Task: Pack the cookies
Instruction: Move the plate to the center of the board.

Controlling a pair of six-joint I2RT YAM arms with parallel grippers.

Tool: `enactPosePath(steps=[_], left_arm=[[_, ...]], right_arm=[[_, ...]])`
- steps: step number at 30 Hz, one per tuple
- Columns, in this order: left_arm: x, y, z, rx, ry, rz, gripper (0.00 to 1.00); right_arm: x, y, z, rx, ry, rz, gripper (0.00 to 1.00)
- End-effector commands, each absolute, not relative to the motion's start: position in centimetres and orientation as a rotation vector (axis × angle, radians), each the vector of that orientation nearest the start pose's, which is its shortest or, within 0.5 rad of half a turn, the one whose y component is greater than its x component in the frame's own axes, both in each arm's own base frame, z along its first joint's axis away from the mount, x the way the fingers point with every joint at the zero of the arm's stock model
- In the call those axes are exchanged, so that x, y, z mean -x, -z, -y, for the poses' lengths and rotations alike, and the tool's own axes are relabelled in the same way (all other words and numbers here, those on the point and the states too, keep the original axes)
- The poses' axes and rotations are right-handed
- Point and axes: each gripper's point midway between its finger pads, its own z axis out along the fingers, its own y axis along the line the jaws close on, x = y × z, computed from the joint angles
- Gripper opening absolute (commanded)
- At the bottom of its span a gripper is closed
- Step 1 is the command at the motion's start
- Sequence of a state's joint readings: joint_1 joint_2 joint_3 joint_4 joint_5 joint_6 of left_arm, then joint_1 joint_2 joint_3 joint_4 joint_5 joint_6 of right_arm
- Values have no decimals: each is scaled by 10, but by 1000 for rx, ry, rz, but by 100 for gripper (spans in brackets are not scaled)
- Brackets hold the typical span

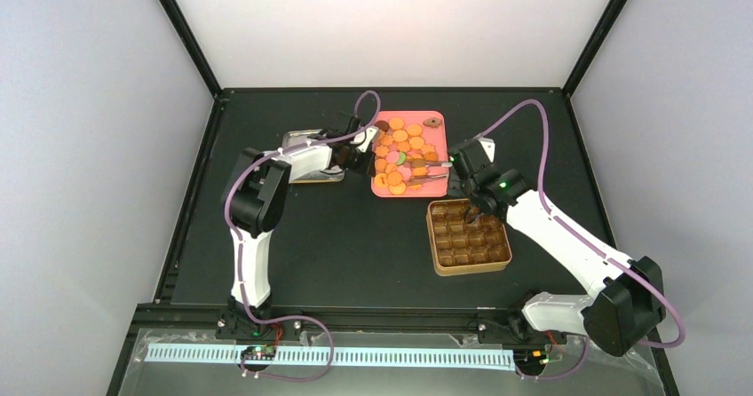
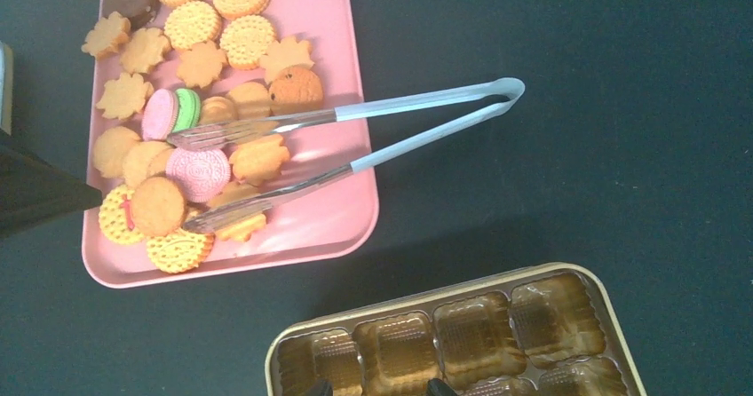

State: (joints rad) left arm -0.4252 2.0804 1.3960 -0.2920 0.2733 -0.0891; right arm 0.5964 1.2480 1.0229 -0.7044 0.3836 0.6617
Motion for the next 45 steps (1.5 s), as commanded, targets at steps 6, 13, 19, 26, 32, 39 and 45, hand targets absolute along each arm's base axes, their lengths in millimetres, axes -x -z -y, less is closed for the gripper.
enactPosePath(steps=[6,13,19,26,32,39,45], left_arm=[[-424,-25,242,-538,473,-2584,15],[-418,-28,226,-538,383,-2580,7],[-406,-26,211,-568,302,-2593,4],[-382,-36,198,-555,295,-2612,3],[-364,-40,182,-537,267,-2640,2],[-335,-31,166,-541,254,-2705,2],[-322,-35,156,-518,257,-2738,2]], right_arm=[[-307,-168,-121,-207,-22,-2422,27],[-309,-158,-121,-207,-20,-2440,27],[-311,-150,-121,-191,-13,-2453,27],[-313,-138,-118,-165,19,-2483,26],[-317,-134,-122,-163,-4,-2487,26],[-320,-131,-145,-13,-95,-2526,27],[-326,-128,-182,209,-255,-2559,34]])
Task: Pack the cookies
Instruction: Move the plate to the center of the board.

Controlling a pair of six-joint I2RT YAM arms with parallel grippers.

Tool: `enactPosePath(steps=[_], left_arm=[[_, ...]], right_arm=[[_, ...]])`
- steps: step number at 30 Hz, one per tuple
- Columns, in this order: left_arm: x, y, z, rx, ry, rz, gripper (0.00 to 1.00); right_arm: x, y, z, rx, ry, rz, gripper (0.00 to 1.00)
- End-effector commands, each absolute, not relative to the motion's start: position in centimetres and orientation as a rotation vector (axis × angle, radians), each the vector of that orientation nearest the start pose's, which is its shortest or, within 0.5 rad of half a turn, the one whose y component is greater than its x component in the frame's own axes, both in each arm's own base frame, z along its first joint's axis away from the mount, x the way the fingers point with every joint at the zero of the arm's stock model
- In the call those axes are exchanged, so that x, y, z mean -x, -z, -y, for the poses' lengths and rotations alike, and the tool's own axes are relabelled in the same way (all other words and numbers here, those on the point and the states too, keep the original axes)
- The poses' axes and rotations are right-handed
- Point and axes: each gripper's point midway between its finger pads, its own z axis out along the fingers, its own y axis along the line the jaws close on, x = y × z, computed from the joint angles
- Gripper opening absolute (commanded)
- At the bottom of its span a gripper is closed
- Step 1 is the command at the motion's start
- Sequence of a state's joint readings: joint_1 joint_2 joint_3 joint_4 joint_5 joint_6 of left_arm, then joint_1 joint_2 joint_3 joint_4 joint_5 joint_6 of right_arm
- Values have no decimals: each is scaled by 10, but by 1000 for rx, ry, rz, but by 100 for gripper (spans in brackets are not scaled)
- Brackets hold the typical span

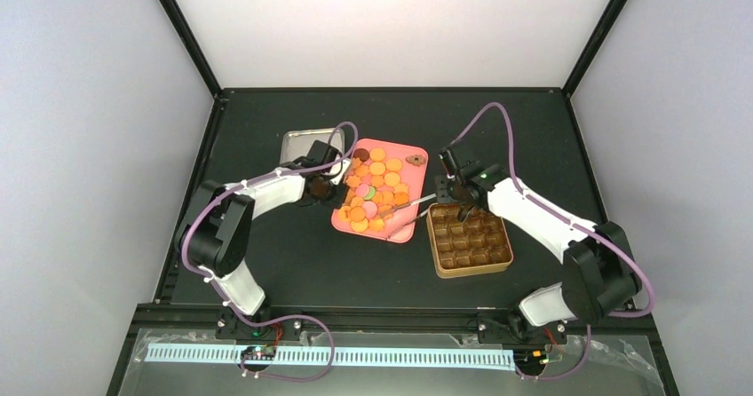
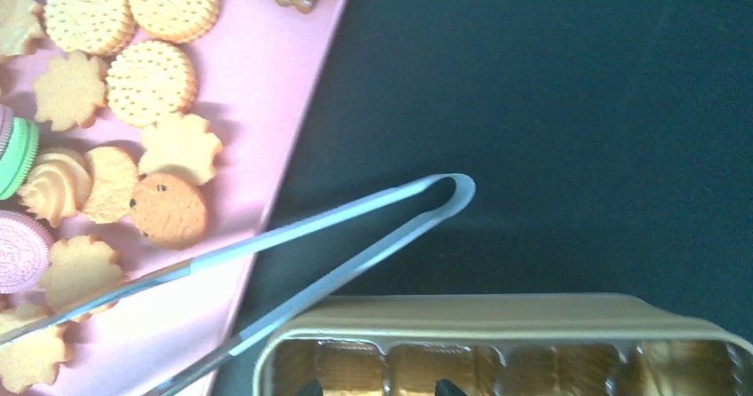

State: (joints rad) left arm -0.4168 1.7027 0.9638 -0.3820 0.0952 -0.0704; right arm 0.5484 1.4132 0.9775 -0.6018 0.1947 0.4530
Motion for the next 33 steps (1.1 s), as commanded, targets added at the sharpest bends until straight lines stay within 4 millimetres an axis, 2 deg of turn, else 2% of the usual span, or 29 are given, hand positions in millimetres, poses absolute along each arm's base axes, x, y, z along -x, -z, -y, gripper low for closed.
enactPosePath(steps=[1,5,10,14,16,19,21,24,27,30,33], left_arm=[[-320,-35,152,-502,260,-2745,2],[-314,-41,146,-467,301,-2755,1],[-289,-36,164,-489,515,-2775,6],[-282,-40,174,-504,618,-2770,13],[-278,-42,177,-522,652,-2765,17],[-269,-44,182,-562,717,-2766,25],[-265,-49,185,-600,751,-2760,31],[-263,-63,183,-679,725,-2737,40],[-261,-84,179,-768,702,-2670,53],[-260,-119,188,-899,721,-2497,73],[-256,-140,211,-1045,702,-2352,83]], right_arm=[[-327,-126,-183,211,-251,-2567,34],[-331,-120,-192,229,-254,-2584,35],[-332,-113,-212,313,-252,-2599,35],[-332,-107,-227,436,-228,-2603,36],[-332,-105,-235,521,-239,-2599,40],[-328,-99,-243,693,-251,-2610,53],[-331,-97,-243,760,-220,-2586,55],[-325,-100,-255,917,-291,-2467,59],[-319,-117,-261,984,-338,-2331,64],[-335,-134,-252,875,-261,-2302,66],[-347,-146,-246,742,-269,-2357,67]])
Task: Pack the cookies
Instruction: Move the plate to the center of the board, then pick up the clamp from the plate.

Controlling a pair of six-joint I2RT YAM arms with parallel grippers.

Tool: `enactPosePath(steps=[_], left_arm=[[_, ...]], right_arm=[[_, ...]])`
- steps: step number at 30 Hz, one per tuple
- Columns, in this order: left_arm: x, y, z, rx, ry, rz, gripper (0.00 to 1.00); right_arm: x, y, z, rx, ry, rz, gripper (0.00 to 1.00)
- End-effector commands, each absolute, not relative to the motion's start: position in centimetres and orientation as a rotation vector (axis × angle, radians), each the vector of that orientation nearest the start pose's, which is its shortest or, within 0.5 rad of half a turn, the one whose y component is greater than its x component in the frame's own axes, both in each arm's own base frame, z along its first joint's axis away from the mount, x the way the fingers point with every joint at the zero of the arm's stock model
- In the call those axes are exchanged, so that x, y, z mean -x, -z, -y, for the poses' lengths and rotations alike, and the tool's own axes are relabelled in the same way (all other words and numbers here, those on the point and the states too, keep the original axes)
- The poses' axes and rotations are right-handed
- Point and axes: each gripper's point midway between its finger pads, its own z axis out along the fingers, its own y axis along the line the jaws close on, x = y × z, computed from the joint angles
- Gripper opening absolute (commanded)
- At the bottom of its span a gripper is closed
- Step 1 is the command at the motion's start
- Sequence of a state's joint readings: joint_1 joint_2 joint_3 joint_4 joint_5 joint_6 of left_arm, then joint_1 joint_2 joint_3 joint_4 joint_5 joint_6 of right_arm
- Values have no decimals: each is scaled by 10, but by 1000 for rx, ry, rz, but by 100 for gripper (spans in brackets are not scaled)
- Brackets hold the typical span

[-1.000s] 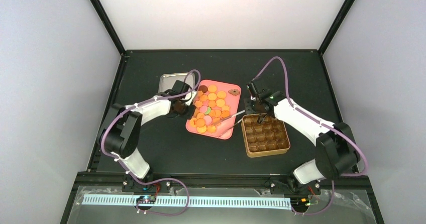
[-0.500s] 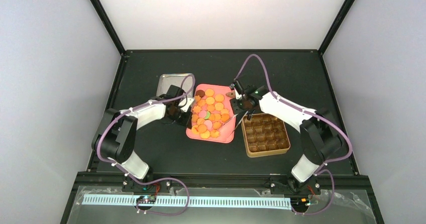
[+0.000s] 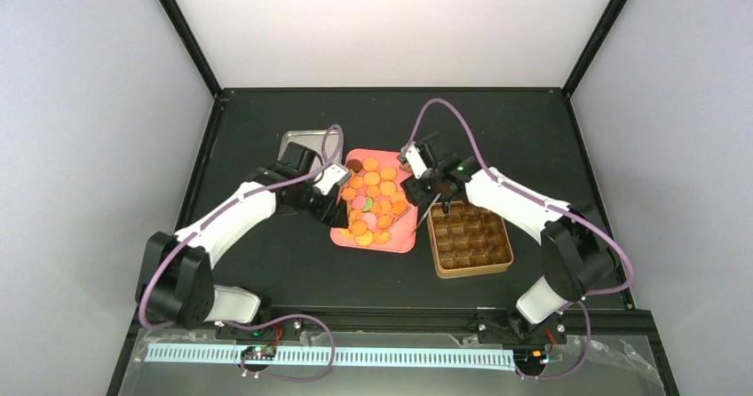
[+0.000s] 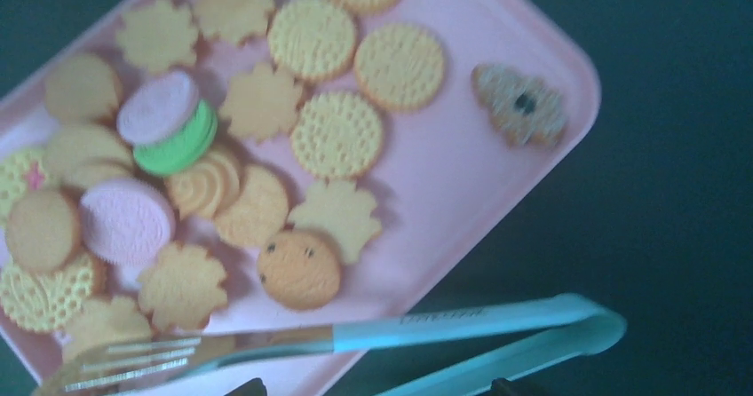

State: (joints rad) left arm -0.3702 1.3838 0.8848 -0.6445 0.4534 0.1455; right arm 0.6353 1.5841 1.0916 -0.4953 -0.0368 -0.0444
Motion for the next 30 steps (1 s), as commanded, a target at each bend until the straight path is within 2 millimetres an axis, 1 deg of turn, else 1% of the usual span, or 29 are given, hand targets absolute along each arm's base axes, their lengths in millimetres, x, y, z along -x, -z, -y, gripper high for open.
enactPosePath(steps=[1,3,5,6,7,9,12,16,20,22,24,27,30], left_arm=[[-254,-144,220,-1085,694,-2325,84],[-252,-144,237,-1147,695,-2307,84],[-248,-138,253,-1208,682,-2315,82],[-249,-133,260,-1236,668,-2320,81],[-248,-128,267,-1264,653,-2327,79],[-247,-122,282,-1315,648,-2323,76],[-245,-116,299,-1361,641,-2319,69],[-245,-109,311,-1396,601,-2311,61],[-246,-97,314,-1414,550,-2327,56],[-249,-91,316,-1418,520,-2331,55],[-253,-85,318,-1421,501,-2335,52],[-258,-80,321,-1425,474,-2333,44],[-262,-77,324,-1429,453,-2320,34]], right_arm=[[-349,-151,-243,696,-283,-2360,69],[-353,-164,-235,588,-305,-2347,76],[-357,-179,-215,419,-318,-2343,83],[-359,-185,-198,321,-319,-2348,87],[-358,-190,-187,256,-345,-2350,91],[-353,-193,-164,135,-345,-2362,97],[-343,-193,-136,23,-298,-2374,97],[-330,-191,-121,-16,-256,-2375,97],[-321,-191,-110,-59,-225,-2367,97],[-319,-193,-107,-74,-226,-2355,97],[-318,-194,-107,-81,-235,-2349,97],[-318,-198,-105,-87,-243,-2339,96],[-317,-200,-105,-91,-259,-2332,94]])
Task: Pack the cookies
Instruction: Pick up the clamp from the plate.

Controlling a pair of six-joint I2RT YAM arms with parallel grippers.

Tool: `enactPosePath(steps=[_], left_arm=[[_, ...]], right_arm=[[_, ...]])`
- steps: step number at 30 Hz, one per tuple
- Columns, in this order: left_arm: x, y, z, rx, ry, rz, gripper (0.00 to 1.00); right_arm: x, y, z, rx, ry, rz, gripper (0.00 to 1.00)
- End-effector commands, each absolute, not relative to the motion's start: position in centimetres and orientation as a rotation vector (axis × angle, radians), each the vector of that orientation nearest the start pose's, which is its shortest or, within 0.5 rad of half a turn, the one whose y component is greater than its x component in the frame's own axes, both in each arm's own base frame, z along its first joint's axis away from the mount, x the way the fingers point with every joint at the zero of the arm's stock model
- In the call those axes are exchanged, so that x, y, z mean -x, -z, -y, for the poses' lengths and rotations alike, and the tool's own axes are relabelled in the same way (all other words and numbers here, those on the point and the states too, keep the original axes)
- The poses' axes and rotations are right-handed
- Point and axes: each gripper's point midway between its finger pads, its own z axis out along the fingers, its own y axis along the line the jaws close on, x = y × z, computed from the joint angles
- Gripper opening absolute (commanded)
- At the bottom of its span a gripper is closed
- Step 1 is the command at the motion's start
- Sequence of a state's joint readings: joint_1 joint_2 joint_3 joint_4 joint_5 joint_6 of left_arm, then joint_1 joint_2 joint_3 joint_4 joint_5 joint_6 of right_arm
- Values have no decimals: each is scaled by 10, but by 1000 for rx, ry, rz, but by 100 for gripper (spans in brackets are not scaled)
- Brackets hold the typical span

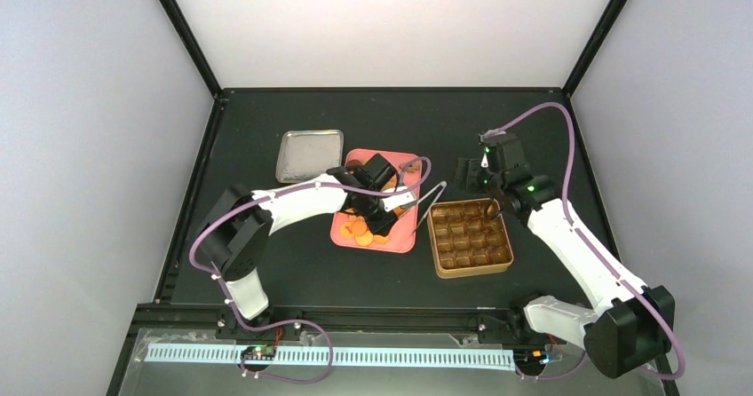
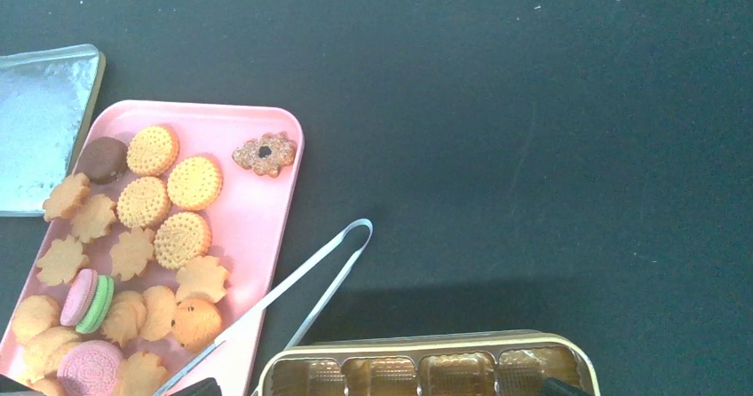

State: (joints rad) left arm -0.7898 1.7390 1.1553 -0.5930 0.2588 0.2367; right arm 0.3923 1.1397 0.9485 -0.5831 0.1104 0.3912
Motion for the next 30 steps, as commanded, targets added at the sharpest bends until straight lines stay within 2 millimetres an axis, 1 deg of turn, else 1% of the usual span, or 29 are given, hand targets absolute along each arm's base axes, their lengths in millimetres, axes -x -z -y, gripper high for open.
enactPosePath(steps=[1,4,6,12,13,15,17,21,24,26,28,30], left_arm=[[-263,-77,325,-1428,452,-2316,28],[-265,-74,327,-1433,444,-2315,15],[-267,-73,328,-1438,427,-2313,13],[-274,-69,332,-1452,375,-2295,13],[-275,-67,332,-1458,363,-2296,12],[-277,-67,333,-1462,344,-2294,3],[-279,-69,332,-1463,322,-2293,2],[-283,-82,327,-1463,276,-2256,2],[-283,-100,324,-1467,272,-2215,2],[-283,-109,320,-1465,270,-2202,2],[-286,-120,313,-1451,264,-2202,1],[-291,-138,304,-1419,265,-2193,2]], right_arm=[[-317,-201,-105,-92,-270,-2328,94],[-317,-201,-106,-94,-295,-2326,93],[-316,-200,-108,-90,-308,-2328,93],[-314,-200,-107,-91,-329,-2322,92],[-314,-201,-107,-93,-332,-2320,91],[-314,-204,-106,-95,-336,-2313,91],[-315,-208,-106,-99,-347,-2303,90],[-317,-217,-106,-110,-380,-2280,89],[-319,-224,-106,-119,-389,-2264,89],[-321,-225,-104,-127,-384,-2264,89],[-323,-226,-102,-135,-379,-2263,89],[-324,-224,-98,-150,-367,-2269,88]])
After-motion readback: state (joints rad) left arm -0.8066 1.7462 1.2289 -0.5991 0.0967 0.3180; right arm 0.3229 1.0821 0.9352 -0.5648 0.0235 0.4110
